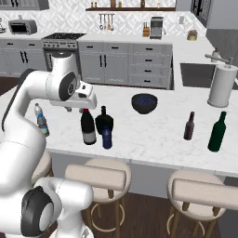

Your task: Move the plastic bottles in the middle to the plastics group, and the glass bottles in the middle to the glass group.

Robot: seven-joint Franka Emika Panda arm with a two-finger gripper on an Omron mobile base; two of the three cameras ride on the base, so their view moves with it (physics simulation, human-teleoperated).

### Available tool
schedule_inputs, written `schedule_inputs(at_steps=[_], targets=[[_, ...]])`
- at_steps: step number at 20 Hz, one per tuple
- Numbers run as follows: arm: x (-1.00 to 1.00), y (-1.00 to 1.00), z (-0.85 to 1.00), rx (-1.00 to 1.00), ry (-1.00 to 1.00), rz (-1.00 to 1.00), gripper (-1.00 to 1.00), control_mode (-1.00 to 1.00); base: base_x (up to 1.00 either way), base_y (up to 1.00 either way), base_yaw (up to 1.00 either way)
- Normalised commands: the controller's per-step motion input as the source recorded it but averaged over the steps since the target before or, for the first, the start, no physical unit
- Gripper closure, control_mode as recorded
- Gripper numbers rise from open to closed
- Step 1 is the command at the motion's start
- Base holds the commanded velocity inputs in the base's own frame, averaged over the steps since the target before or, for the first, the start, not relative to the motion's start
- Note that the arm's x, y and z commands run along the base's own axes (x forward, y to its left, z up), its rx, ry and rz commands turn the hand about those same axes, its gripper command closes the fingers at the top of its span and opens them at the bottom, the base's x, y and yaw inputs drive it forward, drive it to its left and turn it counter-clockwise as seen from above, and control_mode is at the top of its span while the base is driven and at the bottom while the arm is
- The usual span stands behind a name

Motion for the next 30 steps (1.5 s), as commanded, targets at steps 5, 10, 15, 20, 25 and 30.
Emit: schedule_inputs(at_steps=[5,10,15,20,25,30], targets=[[-0.01,0.14,0.00,0.00,0.00,0.00,-1.00,-1.00,0.00,0.00,0.00],[0.23,0.53,0.00,-0.01,0.00,0.00,-1.00,-1.00,0.00,0.00,0.00],[0.14,0.25,0.00,0.00,0.00,0.00,-1.00,-1.00,0.00,0.00,0.00],[0.31,-0.02,0.00,0.00,0.00,0.00,-1.00,-1.00,0.00,0.00,0.00],[0.30,-0.19,0.00,0.00,0.00,0.00,-1.00,-1.00,0.00,0.00,0.00],[0.33,-0.17,-0.03,0.00,0.00,0.00,-1.00,-1.00,0.00,0.00,0.00]])
